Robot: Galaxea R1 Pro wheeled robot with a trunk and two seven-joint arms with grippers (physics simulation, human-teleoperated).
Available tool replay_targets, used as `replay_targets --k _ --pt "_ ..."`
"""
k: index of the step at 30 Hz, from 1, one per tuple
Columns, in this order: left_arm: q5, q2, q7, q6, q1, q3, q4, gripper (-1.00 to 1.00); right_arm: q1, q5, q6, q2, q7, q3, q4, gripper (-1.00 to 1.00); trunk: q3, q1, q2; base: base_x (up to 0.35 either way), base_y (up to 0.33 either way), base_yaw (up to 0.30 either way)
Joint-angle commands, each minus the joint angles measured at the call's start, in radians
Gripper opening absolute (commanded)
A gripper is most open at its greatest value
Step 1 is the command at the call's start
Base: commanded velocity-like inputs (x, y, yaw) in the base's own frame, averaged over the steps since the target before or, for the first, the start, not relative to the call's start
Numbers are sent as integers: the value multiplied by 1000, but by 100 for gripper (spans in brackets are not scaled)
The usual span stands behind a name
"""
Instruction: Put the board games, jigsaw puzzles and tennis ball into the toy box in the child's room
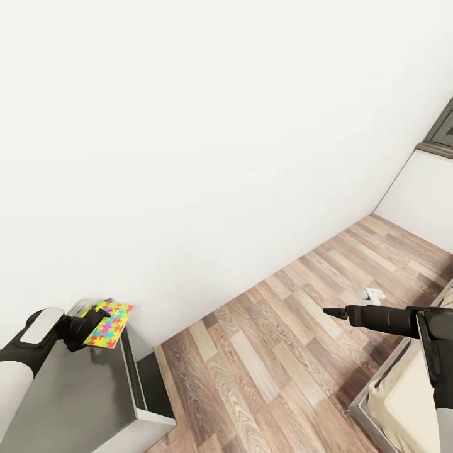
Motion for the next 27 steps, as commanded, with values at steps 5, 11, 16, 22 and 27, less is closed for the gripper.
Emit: replay_targets --k 5,11,16,22,27 --pt "11 0 10 2 -1 2 -2 100 -1 10 6 0 11 -1 -1 100 -2 1 -2 0 0 -117" --pt "11 0 8 1 -1 2 -2 100 -1 10 6 0 11 0 -1 100 -2 1 -2 0 0 -201" --pt "12 0 8 2 -1 2 -2 100 -1 10 6 0 11 -1 -1 100 -2 1 -2 0 0 -103" --pt "14 -1 5 3 -1 3 -2 100 -1 10 6 1 11 -1 0 100 -2 1 -2 0 0 -38" --pt "15 -1 -3 4 0 4 -3 100 -1 10 6 3 10 0 0 100 -2 1 -2 0 0 -13"
